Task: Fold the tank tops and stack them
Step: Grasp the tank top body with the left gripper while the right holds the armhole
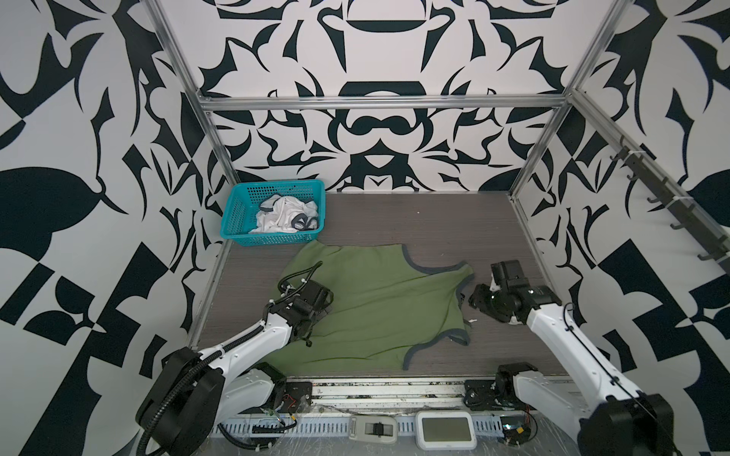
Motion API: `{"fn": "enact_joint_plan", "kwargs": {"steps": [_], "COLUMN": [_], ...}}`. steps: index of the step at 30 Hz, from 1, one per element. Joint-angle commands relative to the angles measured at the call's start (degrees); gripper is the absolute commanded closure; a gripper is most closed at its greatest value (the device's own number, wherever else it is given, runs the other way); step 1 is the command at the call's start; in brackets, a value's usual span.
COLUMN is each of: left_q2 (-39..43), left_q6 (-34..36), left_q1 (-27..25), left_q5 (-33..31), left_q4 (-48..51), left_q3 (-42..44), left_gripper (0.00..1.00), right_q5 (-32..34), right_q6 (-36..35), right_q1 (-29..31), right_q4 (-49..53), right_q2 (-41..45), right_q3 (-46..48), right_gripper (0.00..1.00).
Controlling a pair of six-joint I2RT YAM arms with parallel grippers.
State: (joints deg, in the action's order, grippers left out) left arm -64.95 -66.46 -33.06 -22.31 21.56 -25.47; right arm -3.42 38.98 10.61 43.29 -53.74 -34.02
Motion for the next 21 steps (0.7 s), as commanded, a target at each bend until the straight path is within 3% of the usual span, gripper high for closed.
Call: {"fn": "enact_joint_plan", "kwargs": {"steps": [1, 9, 21], "left_q2": [-1.51, 0.12, 1.99], "left_q6": [-1.88, -2.25, -2.80], "left_q1": [0.36, 0.34, 0.34], "left_q5": [1.41, 1.03, -0.09], "left_q4": [1.38, 2.37, 3.38], "left_q3": [2.10, 3.10, 3.91], "left_gripper": [0.04, 0.04, 0.03], "right_q5": [1.52, 3.63, 6.41], "right_q6": [10.29, 16.38, 16.73], "right_q1": [5.46, 15.14, 17.51], "right_q4": [3.03, -0.92, -1.87], "right_q2": [2.16, -1.73, -6.77], "right_q3": [3.51, 6.23, 6.93], "right_gripper": [0.48, 0.57, 0.53]}}
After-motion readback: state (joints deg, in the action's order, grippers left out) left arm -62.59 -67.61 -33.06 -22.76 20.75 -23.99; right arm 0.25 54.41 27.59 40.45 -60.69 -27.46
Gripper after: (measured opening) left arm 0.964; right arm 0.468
